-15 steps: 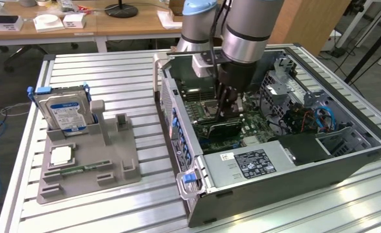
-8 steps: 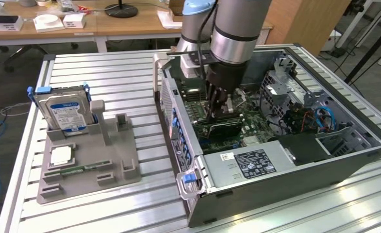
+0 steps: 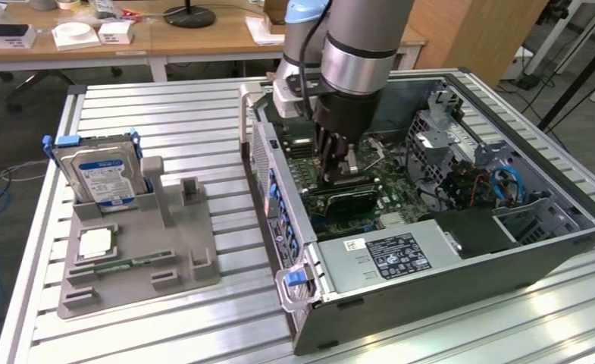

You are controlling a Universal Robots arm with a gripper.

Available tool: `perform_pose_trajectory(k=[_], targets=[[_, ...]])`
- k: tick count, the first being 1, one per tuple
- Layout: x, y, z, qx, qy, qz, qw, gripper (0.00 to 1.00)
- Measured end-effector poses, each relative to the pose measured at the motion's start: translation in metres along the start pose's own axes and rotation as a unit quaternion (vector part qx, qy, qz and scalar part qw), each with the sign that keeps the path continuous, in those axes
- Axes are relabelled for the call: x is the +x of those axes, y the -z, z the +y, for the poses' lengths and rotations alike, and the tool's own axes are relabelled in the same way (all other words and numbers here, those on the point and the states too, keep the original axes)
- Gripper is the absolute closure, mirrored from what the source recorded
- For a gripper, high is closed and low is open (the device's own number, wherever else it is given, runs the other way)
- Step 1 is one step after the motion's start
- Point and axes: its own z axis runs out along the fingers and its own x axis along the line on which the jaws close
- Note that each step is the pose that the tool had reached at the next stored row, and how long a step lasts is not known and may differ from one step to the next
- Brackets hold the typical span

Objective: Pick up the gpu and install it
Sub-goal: 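Press down on the gpu until it lock into place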

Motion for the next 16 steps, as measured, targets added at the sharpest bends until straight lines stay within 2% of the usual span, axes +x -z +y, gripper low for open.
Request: perform_pose_trajectory(k=[5, 8, 9, 11, 12, 13, 14, 16], targets=[[0.000, 0.0003, 0.0138, 0.0000, 0.000, 0.0000, 1.0000, 0.90], [0.000, 0.0002, 0.0167, -0.0007, 0.000, 0.0000, 1.0000, 0.90], [0.000, 0.0003, 0.0167, -0.0030, 0.000, 0.0001, 1.0000, 0.90], [0.000, 0.0003, 0.0169, -0.0132, 0.000, 0.0001, 0.9999, 0.90], [0.000, 0.0003, 0.0169, -0.0199, 0.000, 0.0001, 0.9998, 0.90], [0.000, 0.0003, 0.0169, -0.0242, 0.000, 0.0001, 0.9997, 0.90], [0.000, 0.0003, 0.0170, -0.0254, 0.000, 0.0001, 0.9997, 0.90], [0.000, 0.0002, 0.0170, -0.0261, 0.000, -0.0010, 0.9997, 0.90]])
